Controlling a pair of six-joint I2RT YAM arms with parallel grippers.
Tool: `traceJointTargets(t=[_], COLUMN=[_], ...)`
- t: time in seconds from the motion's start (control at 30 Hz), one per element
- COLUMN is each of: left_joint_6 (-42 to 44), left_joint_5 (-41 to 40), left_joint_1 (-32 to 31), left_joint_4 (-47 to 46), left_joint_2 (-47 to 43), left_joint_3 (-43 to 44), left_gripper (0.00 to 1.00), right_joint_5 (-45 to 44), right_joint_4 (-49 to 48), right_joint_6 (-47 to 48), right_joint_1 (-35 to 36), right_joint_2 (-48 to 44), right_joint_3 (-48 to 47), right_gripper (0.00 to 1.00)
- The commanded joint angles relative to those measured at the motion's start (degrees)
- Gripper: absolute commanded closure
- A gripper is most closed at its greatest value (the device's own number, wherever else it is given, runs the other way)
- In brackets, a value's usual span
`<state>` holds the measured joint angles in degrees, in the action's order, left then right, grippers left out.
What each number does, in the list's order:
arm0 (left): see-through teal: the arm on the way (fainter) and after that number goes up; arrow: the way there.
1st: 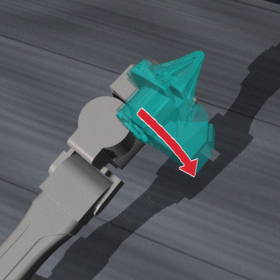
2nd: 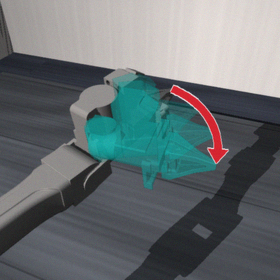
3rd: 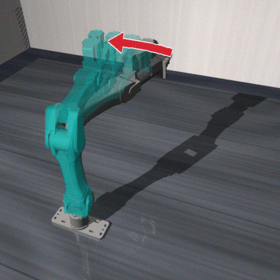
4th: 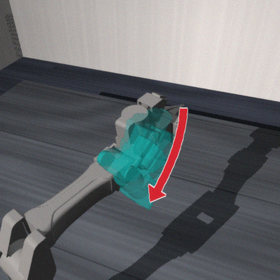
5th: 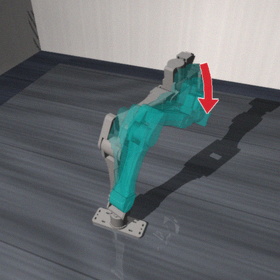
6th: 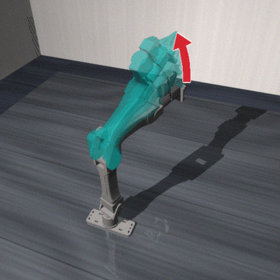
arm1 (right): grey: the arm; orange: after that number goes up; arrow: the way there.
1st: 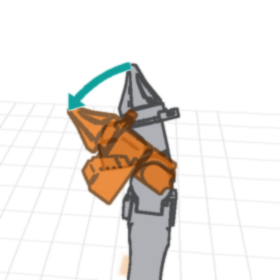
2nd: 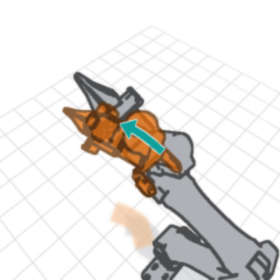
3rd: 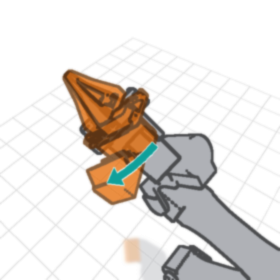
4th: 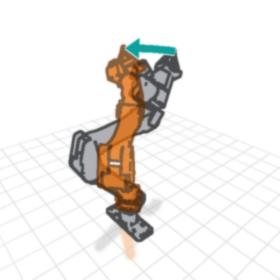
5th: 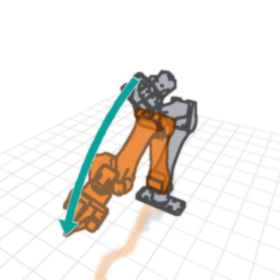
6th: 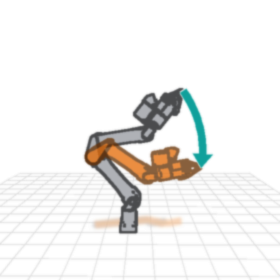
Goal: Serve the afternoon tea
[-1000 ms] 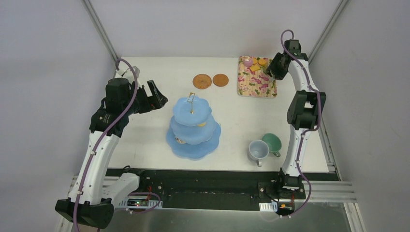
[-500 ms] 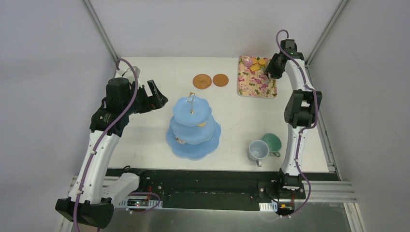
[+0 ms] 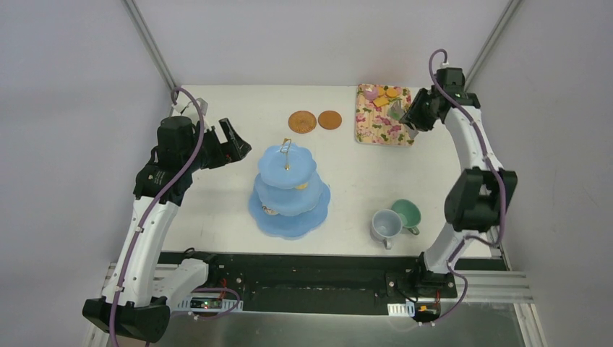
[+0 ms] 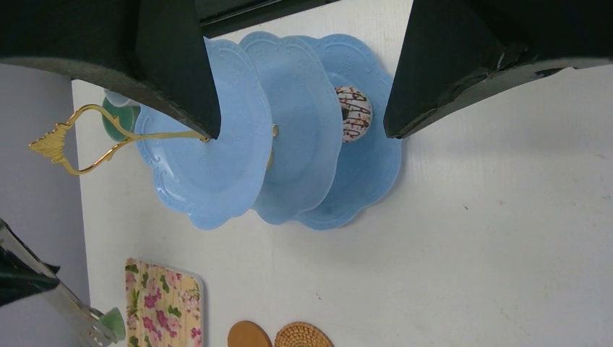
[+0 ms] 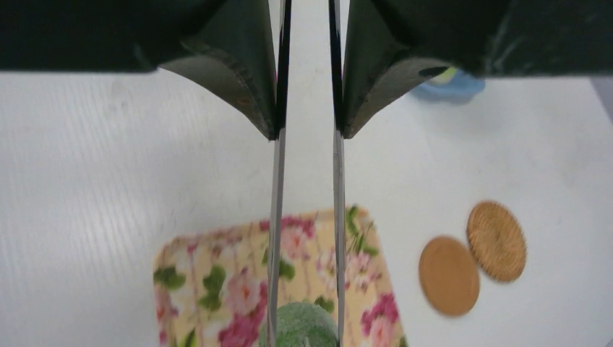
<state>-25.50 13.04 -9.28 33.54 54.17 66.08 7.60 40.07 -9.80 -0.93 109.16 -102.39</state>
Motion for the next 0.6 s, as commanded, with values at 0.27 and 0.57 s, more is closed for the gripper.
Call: traceJointTargets(t=[0.27,0.57], left_joint_6=[-1.67,-3.74], left_joint_5=[1.48,2.94], left_joint_1=[0.23,0.23], left_joint_4=[-2.28,-4.07], left_joint_2=[-1.84,-1.18], left_joint_3=[0.75,-0.86], left_gripper=[0.13,0.13], right_joint_5=[24.58,38.14], right_joint_4=[4.18,8.81], right_joint_6=[0.72,0.62], right_joint_1=[2.58,15.29], right_joint_2=[-38.04,-55.01], right_joint_3=[33.02,42.30], right_gripper=[0.69,0.67])
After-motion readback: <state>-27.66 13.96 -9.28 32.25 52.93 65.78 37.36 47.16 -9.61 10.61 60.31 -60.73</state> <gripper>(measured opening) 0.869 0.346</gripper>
